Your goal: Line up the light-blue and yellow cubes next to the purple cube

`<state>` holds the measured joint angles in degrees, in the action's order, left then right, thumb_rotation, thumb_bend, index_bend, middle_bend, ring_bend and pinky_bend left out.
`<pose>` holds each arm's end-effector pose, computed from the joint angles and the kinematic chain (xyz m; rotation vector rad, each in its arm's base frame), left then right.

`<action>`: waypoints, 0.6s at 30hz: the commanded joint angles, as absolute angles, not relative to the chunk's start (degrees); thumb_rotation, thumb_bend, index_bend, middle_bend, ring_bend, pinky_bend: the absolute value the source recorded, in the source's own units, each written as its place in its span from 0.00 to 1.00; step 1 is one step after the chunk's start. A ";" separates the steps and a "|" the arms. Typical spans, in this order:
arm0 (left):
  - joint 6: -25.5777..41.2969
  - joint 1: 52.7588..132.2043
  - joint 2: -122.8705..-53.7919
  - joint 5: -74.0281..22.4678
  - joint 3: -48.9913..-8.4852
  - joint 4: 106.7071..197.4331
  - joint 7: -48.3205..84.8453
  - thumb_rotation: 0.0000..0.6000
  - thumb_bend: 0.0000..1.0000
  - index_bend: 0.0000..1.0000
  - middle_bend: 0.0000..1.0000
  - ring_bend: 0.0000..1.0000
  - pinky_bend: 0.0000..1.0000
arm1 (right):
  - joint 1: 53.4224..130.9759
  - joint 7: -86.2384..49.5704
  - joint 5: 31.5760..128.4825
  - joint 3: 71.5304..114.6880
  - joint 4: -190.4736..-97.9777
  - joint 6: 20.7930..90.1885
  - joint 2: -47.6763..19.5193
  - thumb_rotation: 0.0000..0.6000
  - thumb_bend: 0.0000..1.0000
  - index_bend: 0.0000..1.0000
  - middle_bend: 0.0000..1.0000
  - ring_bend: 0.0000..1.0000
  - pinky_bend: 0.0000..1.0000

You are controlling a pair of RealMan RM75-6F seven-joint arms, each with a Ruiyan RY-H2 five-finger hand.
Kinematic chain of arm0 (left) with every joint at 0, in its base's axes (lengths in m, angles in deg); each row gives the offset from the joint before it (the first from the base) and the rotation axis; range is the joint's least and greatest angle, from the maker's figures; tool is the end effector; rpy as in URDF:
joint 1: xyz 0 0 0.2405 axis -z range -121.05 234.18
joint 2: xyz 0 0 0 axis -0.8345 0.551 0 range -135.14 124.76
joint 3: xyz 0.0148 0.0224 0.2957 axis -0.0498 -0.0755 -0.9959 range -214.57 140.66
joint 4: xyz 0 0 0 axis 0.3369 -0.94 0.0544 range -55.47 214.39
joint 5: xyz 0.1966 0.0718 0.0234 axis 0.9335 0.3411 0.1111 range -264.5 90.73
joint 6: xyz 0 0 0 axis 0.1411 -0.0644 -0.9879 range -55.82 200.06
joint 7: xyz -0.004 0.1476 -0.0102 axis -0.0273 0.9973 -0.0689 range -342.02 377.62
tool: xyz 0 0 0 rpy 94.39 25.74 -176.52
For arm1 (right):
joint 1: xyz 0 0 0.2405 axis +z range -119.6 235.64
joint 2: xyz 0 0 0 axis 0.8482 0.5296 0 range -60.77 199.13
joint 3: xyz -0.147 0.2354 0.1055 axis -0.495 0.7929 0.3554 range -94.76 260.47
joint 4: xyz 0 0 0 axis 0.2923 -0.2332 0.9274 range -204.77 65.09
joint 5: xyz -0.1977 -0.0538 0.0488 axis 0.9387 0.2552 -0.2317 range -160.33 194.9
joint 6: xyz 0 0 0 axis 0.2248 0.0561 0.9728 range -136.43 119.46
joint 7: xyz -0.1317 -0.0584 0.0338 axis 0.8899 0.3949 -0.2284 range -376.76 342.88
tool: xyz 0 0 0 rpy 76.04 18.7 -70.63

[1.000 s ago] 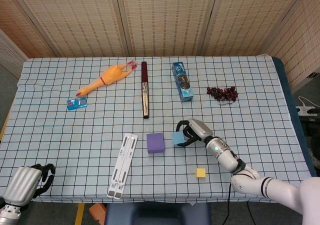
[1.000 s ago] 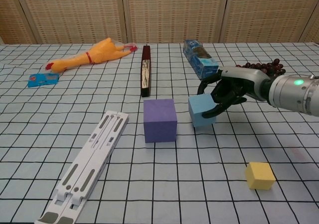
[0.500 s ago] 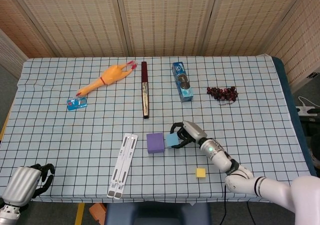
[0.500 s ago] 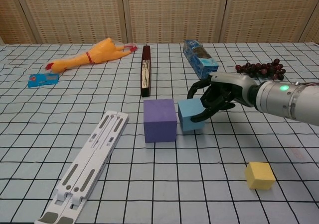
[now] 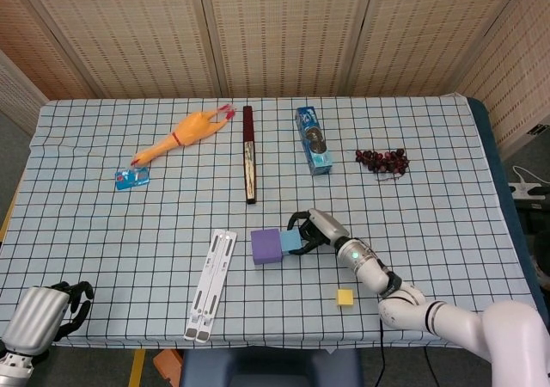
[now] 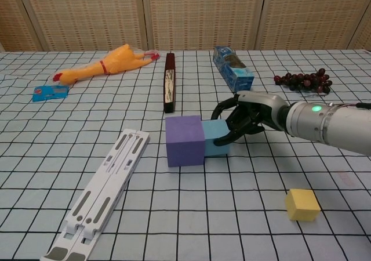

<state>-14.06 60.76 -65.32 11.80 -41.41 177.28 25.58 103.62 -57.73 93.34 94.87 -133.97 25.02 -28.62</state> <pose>-0.3146 0.1522 0.1664 -1.6547 -0.8067 -0.8687 -0.1948 -0.3966 -0.0886 1.6580 -1.9127 1.0876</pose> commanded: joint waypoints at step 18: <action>-14.13 60.75 -65.21 12.09 -41.50 177.29 25.39 1.00 0.47 0.52 0.68 0.63 0.83 | 104.99 -63.36 97.21 92.26 -130.20 24.31 -30.45 1.00 0.00 0.29 0.89 0.96 1.00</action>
<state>-14.12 60.75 -65.22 12.10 -41.50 177.29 25.39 104.91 -63.21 97.05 92.40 -130.19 24.36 -30.50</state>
